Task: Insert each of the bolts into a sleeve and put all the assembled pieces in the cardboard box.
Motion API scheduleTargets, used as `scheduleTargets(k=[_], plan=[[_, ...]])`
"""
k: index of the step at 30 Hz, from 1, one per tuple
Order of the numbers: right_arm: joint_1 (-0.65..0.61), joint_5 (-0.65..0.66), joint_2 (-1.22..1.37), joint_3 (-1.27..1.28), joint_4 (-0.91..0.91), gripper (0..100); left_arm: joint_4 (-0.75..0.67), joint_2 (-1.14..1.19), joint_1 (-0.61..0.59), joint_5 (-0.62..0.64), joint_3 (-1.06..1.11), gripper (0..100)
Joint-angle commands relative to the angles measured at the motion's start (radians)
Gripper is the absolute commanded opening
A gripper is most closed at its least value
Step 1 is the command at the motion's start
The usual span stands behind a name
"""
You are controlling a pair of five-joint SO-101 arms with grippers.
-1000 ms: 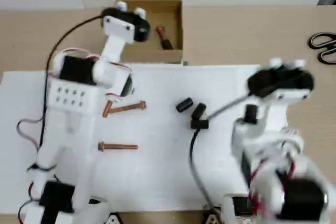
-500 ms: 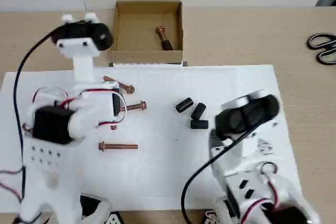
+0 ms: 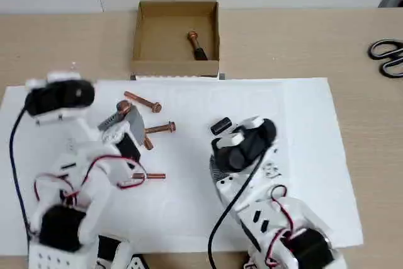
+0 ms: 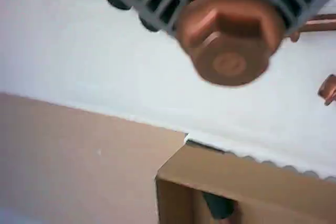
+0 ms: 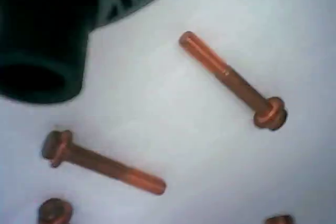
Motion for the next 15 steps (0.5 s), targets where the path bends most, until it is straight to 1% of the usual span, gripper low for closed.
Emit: scheduleTargets(k=[1, 4, 7, 12, 15], plan=[[-0.053, -0.011, -0.007, 0.029, -0.059, 0.2, -0.078, -0.149, 0.008, 0.018, 0.094, 0], [-0.125, -0.011, -0.007, 0.072, -0.077, 0.2, -0.097, -0.253, 0.017, 0.018, 0.163, 0], [-0.174, -0.011, -0.007, 0.106, -0.077, 0.2, -0.095, -0.341, 0.083, 0.018, 0.217, 0], [-0.189, -0.011, -0.007, 0.114, -0.084, 0.2, -0.095, -0.460, 0.196, 0.061, 0.262, 0], [-0.189, -0.011, -0.007, 0.114, -0.084, 0.2, -0.097, -0.486, 0.218, 0.064, 0.272, 0]])
